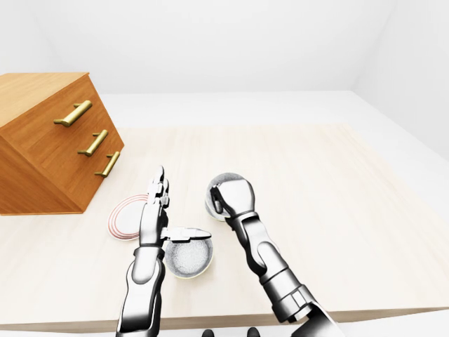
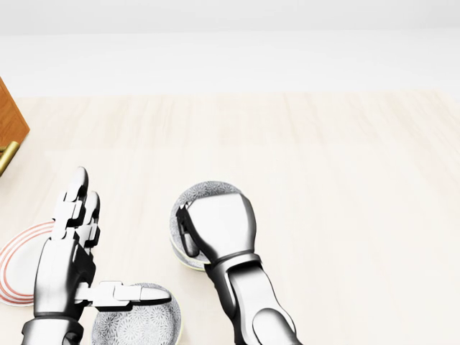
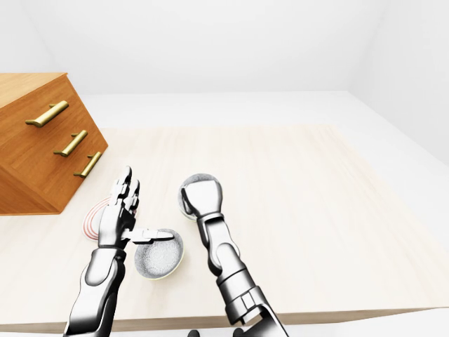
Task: Stack the bowl at the front on the bowl in the middle.
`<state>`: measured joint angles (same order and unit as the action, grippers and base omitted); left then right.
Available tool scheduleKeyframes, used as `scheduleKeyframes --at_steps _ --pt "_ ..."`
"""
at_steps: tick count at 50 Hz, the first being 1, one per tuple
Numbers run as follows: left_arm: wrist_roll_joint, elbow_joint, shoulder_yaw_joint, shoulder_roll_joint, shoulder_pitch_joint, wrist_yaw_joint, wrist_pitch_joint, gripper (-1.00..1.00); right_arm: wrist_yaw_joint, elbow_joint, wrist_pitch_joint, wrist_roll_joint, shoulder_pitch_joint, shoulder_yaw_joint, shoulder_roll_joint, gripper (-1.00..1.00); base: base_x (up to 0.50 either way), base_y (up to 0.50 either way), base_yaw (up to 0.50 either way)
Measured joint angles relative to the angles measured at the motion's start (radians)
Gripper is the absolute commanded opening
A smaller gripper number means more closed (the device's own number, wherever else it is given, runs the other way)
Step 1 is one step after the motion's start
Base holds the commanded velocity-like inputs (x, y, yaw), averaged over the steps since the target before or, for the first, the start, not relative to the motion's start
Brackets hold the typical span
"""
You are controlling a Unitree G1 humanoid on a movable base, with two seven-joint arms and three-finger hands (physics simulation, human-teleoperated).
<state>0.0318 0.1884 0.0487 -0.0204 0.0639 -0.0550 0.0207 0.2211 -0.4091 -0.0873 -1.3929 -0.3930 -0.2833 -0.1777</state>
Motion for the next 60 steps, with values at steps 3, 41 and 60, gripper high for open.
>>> scheduleKeyframes --at_steps 3,41,60 --pt "0.000 -0.002 0.000 0.000 0.000 0.000 0.003 1.00 0.010 -0.026 0.000 0.001 -0.011 0.001 -0.004 -1.00 0.00 0.00 0.00" --pt "-0.005 -0.042 0.009 -0.003 -0.011 0.004 0.031 1.00 0.024 -0.006 0.000 -0.026 -0.016 -0.006 -0.011 1.00 0.00 0.00 0.00" --pt "-0.005 -0.054 0.007 -0.003 -0.018 0.009 0.033 1.00 -0.049 0.179 0.000 -0.051 0.053 -0.032 -0.017 1.00 0.00 0.00 0.00"
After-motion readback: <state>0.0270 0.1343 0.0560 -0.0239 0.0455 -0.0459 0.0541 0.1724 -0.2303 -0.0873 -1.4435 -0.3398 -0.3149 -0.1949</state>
